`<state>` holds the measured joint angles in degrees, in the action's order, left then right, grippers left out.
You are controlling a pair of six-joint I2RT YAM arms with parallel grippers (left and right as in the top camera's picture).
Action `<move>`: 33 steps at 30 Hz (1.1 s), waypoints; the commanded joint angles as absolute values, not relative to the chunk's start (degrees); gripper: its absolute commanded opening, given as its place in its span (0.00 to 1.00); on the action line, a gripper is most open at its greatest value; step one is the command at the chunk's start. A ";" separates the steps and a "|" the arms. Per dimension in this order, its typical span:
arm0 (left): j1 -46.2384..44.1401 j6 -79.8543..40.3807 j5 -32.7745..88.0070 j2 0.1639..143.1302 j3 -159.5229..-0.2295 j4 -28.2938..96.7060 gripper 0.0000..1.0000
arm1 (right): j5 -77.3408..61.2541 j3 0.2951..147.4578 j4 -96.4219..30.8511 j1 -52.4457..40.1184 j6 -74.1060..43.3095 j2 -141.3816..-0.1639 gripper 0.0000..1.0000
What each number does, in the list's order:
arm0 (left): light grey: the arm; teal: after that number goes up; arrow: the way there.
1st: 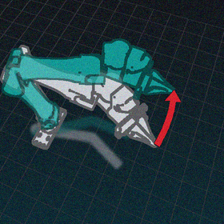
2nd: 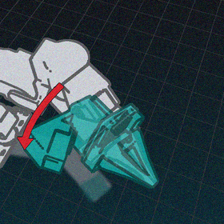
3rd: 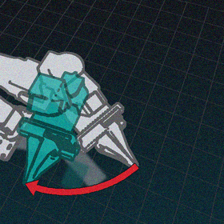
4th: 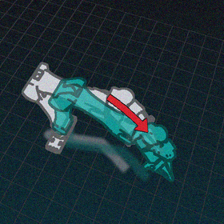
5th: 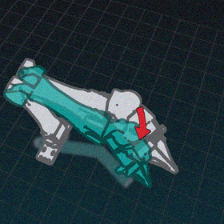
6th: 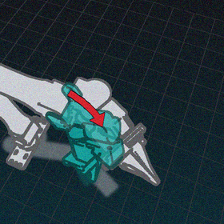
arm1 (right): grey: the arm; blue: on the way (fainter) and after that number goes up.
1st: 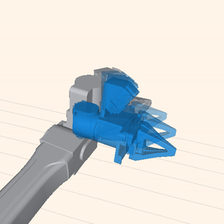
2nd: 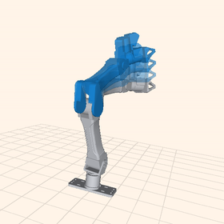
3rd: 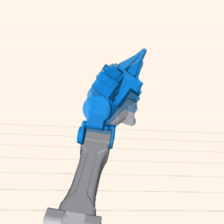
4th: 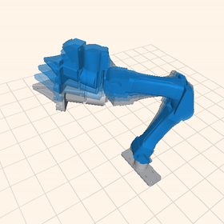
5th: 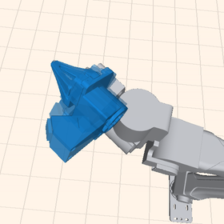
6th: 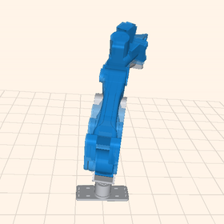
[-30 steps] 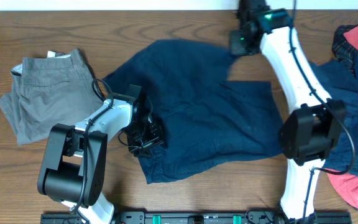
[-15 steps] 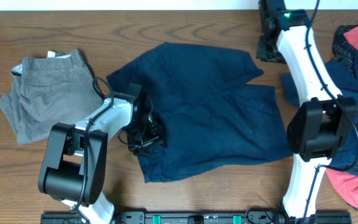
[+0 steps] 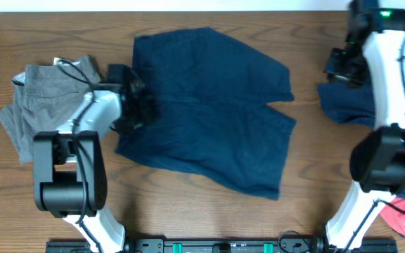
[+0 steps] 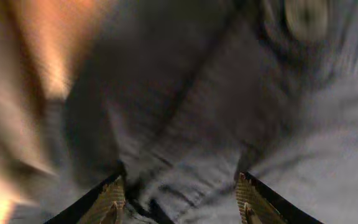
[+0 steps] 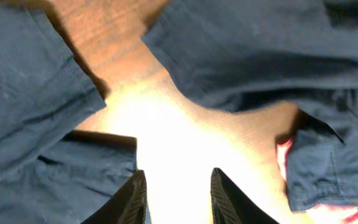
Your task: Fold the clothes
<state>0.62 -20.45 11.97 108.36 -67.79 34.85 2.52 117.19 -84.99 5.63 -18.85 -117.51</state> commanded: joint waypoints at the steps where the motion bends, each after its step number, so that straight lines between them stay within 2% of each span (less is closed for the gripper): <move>1: 1.58 -17.56 11.49 108.49 -72.23 36.53 0.59 | -3.55 117.21 -87.07 6.68 -14.09 -115.37 0.33; 4: 1.08 -12.80 14.52 107.74 -75.37 42.00 0.60 | -3.84 117.21 -88.99 6.68 -13.65 -115.24 0.33; 7: 0.56 -10.94 14.31 104.88 -76.34 47.31 0.68 | -7.68 117.21 -89.67 6.70 -14.26 -114.91 0.35; 15: 0.62 -11.64 10.33 94.78 -76.29 60.23 0.79 | -9.30 115.15 -90.63 6.07 -18.28 -111.13 0.35; 21: 0.62 -11.62 8.86 89.08 -75.48 66.00 0.81 | -9.06 100.47 -84.03 5.74 -23.88 -98.94 0.37; 27: 0.62 -11.40 6.42 84.36 -67.90 64.31 0.82 | -11.66 78.32 -75.24 1.96 -34.50 -83.02 0.41; 28: 0.64 -11.40 6.35 83.70 -65.91 63.24 0.83 | -13.10 74.46 -73.23 0.56 -36.51 -80.25 0.55; 29: 0.73 -11.44 6.37 83.11 -63.79 61.80 0.85 | -14.17 70.72 -71.18 -1.08 -38.87 -77.69 0.78; 30: 0.95 -11.46 6.37 82.81 -62.02 60.40 0.88 | -14.63 67.70 -69.67 -2.66 -41.28 -75.68 0.91; 31: 1.32 -11.64 6.37 82.70 -60.01 58.63 0.89 | -15.09 64.42 -67.99 -4.75 -43.90 -73.56 0.99; 33: 2.33 -11.64 6.52 82.87 -57.01 55.61 0.91 | -15.90 59.05 -64.97 -8.93 -47.92 -70.50 0.99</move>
